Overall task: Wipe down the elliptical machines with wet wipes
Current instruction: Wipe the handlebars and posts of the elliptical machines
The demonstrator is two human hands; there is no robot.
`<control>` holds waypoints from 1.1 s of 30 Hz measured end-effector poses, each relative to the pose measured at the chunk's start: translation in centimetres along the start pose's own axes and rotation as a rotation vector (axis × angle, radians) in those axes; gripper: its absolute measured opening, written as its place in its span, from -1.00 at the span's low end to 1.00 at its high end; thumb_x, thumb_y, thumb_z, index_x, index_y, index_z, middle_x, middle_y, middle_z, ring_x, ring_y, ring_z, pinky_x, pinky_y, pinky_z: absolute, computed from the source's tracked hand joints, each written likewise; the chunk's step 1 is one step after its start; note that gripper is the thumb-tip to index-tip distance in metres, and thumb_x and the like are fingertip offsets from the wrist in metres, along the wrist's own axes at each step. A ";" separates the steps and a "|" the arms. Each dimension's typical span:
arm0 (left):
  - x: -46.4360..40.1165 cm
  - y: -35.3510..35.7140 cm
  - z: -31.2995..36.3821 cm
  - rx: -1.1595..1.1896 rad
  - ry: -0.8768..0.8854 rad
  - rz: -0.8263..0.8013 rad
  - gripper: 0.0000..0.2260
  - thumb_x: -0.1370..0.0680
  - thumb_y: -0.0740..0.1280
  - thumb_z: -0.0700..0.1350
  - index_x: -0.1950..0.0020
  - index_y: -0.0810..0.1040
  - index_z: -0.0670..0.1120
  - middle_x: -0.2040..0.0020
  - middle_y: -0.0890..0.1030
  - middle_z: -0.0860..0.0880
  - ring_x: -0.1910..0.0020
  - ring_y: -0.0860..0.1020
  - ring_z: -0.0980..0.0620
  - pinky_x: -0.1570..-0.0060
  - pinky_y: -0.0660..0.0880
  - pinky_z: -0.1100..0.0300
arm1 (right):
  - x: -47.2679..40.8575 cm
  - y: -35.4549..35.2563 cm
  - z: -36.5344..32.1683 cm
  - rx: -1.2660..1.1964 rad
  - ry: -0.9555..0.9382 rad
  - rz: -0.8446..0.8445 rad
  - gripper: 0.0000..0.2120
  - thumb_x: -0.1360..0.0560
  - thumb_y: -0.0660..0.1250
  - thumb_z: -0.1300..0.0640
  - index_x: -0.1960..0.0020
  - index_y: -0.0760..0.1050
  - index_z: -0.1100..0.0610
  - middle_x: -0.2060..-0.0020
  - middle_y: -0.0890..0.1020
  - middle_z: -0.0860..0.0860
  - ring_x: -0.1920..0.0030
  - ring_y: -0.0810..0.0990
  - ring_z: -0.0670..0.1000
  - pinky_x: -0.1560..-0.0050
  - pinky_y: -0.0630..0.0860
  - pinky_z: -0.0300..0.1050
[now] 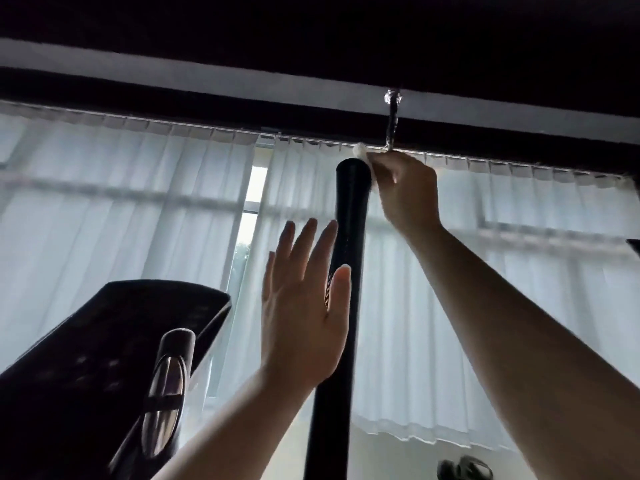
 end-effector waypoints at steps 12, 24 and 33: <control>2.0 4.7 -1.1 0.038 -0.106 -0.138 -0.57 -0.61 -0.18 0.23 -0.49 0.01 0.33 -0.58 0.01 0.28 -0.54 -0.17 0.30 -0.56 -0.12 0.00 | 3.9 1.7 2.9 -0.492 0.450 0.100 -0.79 -0.59 0.32 0.00 -0.17 0.65 -0.03 0.02 0.70 -0.16 0.04 0.57 -0.28 0.12 0.37 -0.56; 1.7 4.8 -2.3 0.112 -0.243 -0.140 -0.47 -0.56 -0.19 0.30 -0.52 0.16 0.30 -0.56 0.11 0.30 -0.51 -0.06 0.40 -0.57 -0.07 0.06 | 15.8 0.4 -0.6 -0.474 0.287 0.256 -0.80 -0.57 0.33 0.31 -0.12 0.66 0.17 0.07 0.64 -0.24 0.08 0.54 -0.48 0.14 0.37 -0.62; 2.1 5.1 -2.1 0.296 -0.348 -0.244 -0.42 -0.54 -0.13 0.37 -0.55 0.07 0.29 -0.56 0.12 0.29 -0.53 0.03 0.33 -0.56 0.01 -0.03 | 13.6 0.7 -0.4 -0.488 0.340 0.179 -0.79 -0.63 0.23 0.27 -0.14 0.62 0.26 0.10 0.70 0.18 0.18 0.63 -0.12 0.14 0.55 -0.31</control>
Point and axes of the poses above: each hand's wrist, its own x-axis away from the middle knuckle, its own y-axis out of the palm, z = x × y, the point moved 6 cm from there along -x, towards the middle knuckle
